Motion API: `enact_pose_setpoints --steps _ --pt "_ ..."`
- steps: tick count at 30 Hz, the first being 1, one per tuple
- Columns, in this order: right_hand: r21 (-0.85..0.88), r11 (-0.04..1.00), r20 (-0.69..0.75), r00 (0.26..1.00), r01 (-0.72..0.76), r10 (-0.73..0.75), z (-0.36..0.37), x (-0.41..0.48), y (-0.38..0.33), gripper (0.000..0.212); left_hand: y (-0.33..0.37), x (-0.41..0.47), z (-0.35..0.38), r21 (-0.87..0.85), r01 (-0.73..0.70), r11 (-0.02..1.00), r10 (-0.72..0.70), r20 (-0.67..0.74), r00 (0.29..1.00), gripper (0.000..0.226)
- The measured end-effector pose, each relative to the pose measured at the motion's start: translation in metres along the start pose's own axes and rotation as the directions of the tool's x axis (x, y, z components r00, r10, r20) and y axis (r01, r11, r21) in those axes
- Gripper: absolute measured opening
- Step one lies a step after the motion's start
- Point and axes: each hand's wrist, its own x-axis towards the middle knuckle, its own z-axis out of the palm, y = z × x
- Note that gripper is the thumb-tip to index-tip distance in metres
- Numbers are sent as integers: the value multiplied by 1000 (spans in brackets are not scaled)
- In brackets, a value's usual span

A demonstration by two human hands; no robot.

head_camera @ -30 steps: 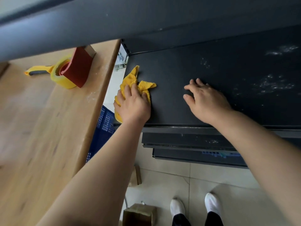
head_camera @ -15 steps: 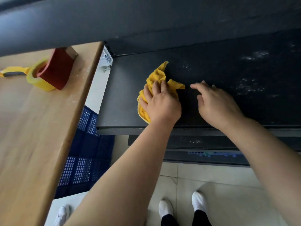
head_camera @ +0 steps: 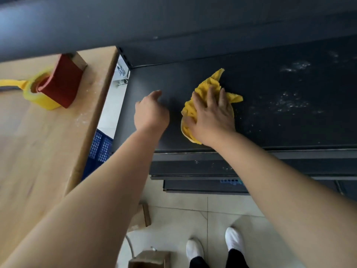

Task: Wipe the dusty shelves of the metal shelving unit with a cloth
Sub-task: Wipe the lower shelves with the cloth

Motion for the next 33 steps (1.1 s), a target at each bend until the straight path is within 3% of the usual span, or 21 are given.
enact_pose_setpoints --steps 5,9,15,19,28,33 --pt "-27 999 -10 1000 25 -25 -4 45 6 62 9 8 13 254 -269 929 251 101 963 35" --pt "-47 998 -24 999 38 -39 -13 74 19 60 31 12 24 263 -219 940 183 154 971 22" --pt "11 999 -74 996 -41 42 -27 88 65 58 50 -1 41 448 -350 822 260 252 932 34" --pt "7 992 -110 985 -130 130 -37 84 105 56 59 -13 57 560 -340 756 230 260 938 44" --pt "-35 954 -153 945 -297 288 -54 58 174 60 85 -21 71 497 -289 818 177 261 949 44" --pt "-16 947 -127 940 -320 316 -60 42 192 63 81 -19 68 483 -300 822 197 254 947 51"
